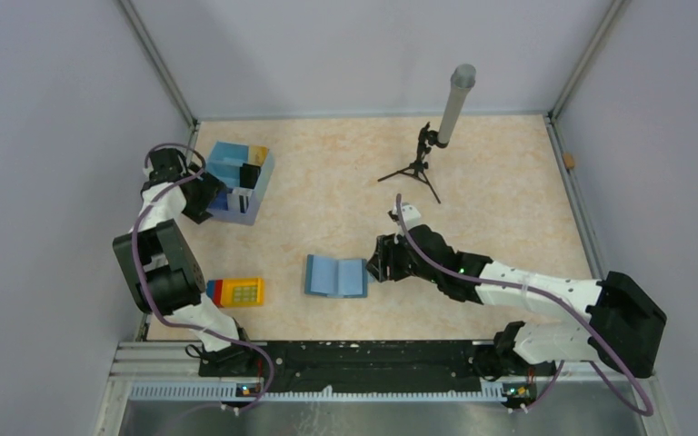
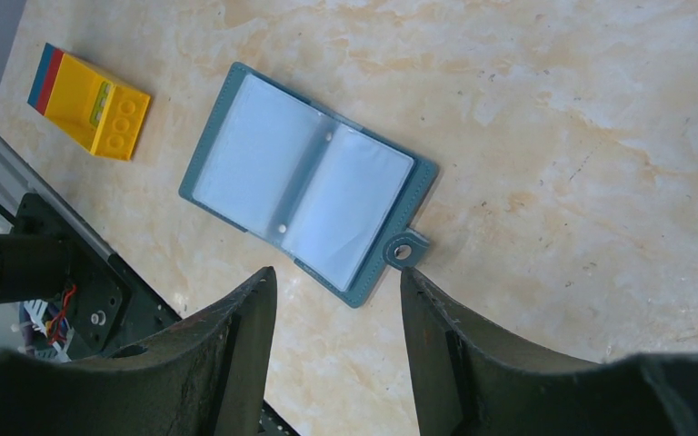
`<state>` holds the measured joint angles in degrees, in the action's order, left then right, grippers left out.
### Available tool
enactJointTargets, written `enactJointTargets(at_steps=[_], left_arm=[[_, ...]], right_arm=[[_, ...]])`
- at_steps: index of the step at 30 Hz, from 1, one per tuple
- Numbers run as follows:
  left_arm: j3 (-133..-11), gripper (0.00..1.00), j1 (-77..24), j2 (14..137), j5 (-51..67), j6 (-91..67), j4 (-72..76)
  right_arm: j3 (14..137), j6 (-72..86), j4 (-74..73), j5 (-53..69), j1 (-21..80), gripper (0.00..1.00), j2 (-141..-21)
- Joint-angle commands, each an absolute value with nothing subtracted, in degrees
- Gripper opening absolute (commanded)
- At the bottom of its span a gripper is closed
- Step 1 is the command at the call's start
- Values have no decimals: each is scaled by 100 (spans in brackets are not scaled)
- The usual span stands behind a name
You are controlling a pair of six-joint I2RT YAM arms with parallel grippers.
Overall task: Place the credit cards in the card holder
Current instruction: Move the storage box to the center of the board.
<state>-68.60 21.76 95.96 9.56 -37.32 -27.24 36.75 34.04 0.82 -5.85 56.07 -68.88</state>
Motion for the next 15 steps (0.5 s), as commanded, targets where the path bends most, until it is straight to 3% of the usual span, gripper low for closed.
enactJointTargets(at_steps=[1,15], left_arm=[[-6978,78,2180,9611,881,-3807,-2619],[-7131,78,2171,9975,834,-3738,-2713]], right_arm=[[3894,3312,281,-520,5564,52,-6926],[3834,3325,299,-554,5564,52,-6899]])
